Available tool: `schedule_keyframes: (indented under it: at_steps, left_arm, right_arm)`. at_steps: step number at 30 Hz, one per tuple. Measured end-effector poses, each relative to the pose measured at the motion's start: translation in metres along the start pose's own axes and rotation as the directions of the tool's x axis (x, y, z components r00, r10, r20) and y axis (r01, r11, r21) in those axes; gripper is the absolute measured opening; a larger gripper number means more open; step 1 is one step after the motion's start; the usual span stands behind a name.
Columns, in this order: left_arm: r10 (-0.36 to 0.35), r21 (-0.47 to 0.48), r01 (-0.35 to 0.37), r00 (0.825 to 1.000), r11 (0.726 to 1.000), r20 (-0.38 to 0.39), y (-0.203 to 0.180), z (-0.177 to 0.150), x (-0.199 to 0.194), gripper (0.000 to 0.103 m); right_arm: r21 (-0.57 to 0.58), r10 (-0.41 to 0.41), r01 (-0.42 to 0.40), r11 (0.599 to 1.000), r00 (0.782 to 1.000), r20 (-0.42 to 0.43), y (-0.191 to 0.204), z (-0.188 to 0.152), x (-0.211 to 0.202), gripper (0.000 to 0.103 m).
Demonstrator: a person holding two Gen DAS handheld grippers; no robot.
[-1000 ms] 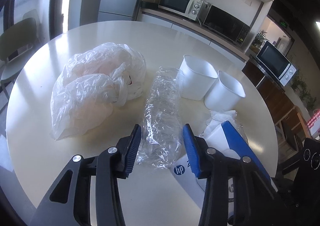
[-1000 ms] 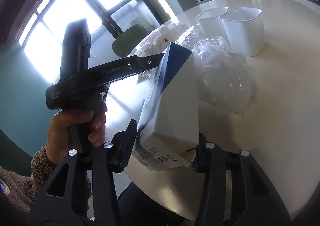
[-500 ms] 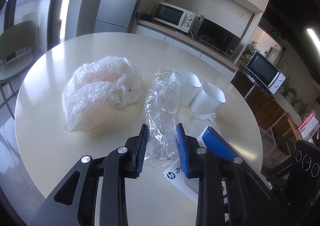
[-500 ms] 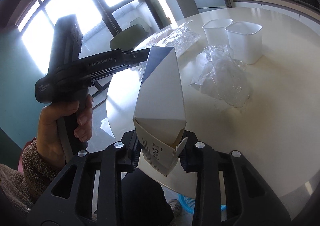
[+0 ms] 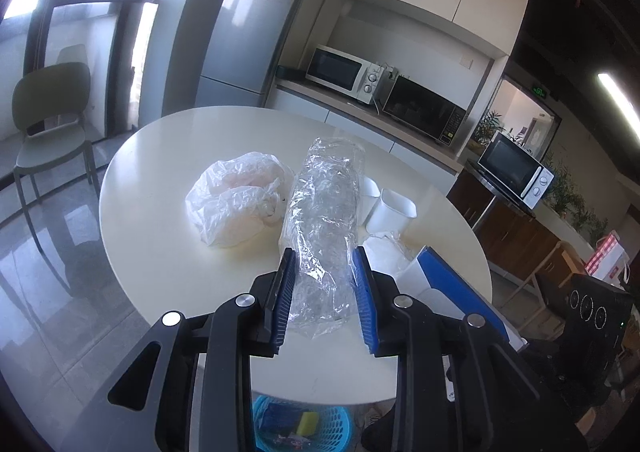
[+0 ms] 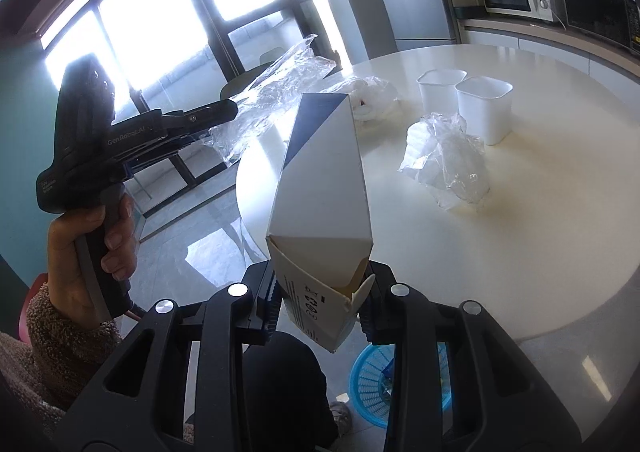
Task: Collect trash
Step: 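Carry the clear bottle and white box down over the wastebasket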
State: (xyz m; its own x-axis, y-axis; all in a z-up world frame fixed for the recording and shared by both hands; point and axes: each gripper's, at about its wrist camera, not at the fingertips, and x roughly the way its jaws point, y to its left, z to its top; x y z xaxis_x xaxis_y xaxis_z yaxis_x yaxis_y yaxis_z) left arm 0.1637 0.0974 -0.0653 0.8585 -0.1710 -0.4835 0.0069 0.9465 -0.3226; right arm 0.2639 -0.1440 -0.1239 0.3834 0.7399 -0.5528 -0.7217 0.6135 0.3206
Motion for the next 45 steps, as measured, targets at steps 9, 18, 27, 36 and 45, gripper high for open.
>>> schedule_keyframes:
  at_steps: [9,18,27,36,45]
  left_arm:
    - [0.08,-0.001,-0.08,0.997,0.997,0.009,0.003,-0.017,-0.032,0.028]
    - [0.141,0.037,-0.139,0.988,0.99,-0.058,-0.004,-0.04,-0.049,0.028]
    - [0.119,0.11,-0.103,0.982,0.989,-0.146,-0.027,-0.065,-0.079,0.028]
    - [0.03,0.075,-0.011,0.968,0.997,-0.25,-0.039,-0.096,-0.089,0.028]
    - [0.015,0.14,0.034,0.942,0.99,-0.336,-0.052,-0.117,-0.081,0.028]
  right_arm:
    - [-0.097,0.04,-0.035,0.995,0.998,0.049,0.033,-0.017,-0.029,0.029]
    - [-0.129,0.024,-0.012,0.992,0.996,0.091,0.029,-0.03,-0.056,0.029]
    - [-0.163,0.033,-0.017,0.986,0.995,0.097,0.02,-0.063,-0.084,0.029]
    - [-0.227,0.001,0.013,0.974,0.998,0.061,0.012,-0.09,-0.097,0.029]
    - [-0.227,-0.01,0.008,0.974,1.0,-0.011,0.0,-0.107,-0.106,0.029]
